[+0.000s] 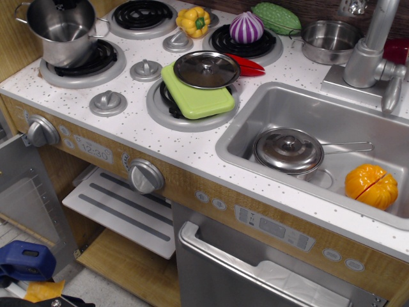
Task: Put pot on stove which is near stove
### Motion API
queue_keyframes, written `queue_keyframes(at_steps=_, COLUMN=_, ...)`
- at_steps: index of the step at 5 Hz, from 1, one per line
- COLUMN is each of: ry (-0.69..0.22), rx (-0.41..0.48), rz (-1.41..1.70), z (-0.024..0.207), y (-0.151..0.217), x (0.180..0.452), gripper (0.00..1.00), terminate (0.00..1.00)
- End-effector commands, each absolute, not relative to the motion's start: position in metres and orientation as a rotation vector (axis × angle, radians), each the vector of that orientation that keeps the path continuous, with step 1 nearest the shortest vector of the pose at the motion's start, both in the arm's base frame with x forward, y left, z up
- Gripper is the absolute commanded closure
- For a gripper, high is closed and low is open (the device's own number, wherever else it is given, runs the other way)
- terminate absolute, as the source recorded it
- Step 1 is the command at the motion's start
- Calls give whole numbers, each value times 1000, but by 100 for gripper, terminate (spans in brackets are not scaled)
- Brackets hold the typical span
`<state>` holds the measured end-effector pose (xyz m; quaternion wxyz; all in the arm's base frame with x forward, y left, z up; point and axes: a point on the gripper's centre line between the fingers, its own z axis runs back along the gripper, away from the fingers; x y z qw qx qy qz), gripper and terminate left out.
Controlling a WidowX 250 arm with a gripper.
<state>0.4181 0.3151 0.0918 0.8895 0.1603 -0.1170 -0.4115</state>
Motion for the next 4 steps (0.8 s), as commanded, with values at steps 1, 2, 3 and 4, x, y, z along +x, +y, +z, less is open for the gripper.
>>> queue_keyframes(at_steps=1, ry=-278, rx=404, rz=-850, z=125, y=320, x=420, gripper=0, terminate=0)
queue_keyframes(at_steps=2, ry=-278, rx=404, rz=-850, z=125, y=320, x=420, gripper=0, terminate=0)
queue_keyframes(at_steps=3, ry=-278, rx=404, rz=-850, z=125, y=320, x=420, gripper=0, terminate=0)
queue_keyframes(at_steps=4, ry=-278, rx=404, rz=-850, z=125, y=320, x=420, gripper=0, terminate=100)
